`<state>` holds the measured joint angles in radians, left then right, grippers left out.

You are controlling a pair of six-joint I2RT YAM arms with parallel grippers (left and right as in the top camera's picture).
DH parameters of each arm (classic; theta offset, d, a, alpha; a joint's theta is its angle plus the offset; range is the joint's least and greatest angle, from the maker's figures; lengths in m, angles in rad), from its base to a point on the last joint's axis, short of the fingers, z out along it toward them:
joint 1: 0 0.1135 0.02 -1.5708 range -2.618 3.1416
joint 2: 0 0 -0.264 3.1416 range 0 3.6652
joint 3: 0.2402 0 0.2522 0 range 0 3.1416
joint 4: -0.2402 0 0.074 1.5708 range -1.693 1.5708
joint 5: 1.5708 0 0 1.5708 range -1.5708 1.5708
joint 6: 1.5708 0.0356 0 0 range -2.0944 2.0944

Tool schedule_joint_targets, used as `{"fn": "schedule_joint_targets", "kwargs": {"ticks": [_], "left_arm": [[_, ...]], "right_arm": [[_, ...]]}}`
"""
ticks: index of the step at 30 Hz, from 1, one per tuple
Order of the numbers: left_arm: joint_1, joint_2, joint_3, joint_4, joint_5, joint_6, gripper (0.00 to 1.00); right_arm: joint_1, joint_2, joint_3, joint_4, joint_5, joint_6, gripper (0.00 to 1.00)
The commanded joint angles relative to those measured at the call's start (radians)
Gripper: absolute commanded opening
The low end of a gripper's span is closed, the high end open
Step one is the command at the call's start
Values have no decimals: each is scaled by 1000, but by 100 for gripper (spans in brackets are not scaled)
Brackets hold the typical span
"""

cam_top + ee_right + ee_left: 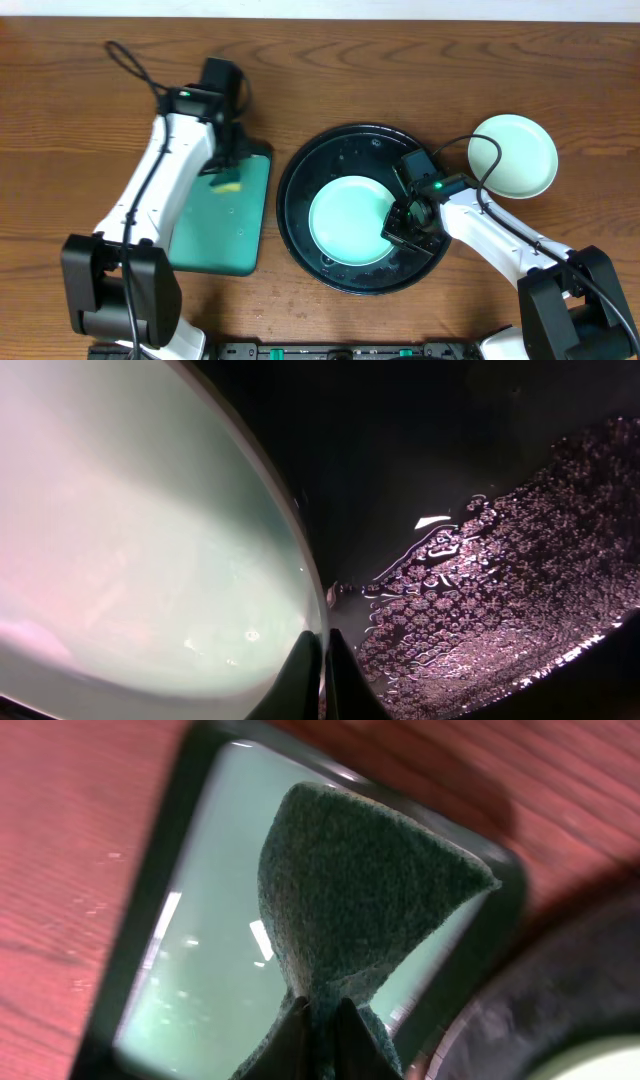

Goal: Clean dirty plates on tray and stack at the side
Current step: 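Return the sponge to the teal tray with the left gripper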

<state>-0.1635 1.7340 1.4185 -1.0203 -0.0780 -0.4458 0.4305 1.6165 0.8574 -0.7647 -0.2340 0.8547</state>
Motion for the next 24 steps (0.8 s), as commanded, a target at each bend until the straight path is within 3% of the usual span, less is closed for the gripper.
{"fn": "schedule_joint_targets", "kwargs": {"ticks": [1, 14, 15, 18, 24], "left_arm": [[53, 42, -29, -2, -17, -8, 7], [66, 190, -121, 35, -16, -31, 8], [66, 190, -128, 42, -16, -31, 16], [66, 190, -130, 50, -16, -30, 65], [64, 138, -130, 45, -16, -7, 68]], "right_arm": [[5, 5, 0, 21, -3, -19, 1], [5, 5, 0, 28, -11, -26, 1], [5, 5, 0, 28, -11, -26, 1], [5, 5, 0, 28, -11, -34, 1], [5, 5, 0, 46, -11, -41, 1]]}}
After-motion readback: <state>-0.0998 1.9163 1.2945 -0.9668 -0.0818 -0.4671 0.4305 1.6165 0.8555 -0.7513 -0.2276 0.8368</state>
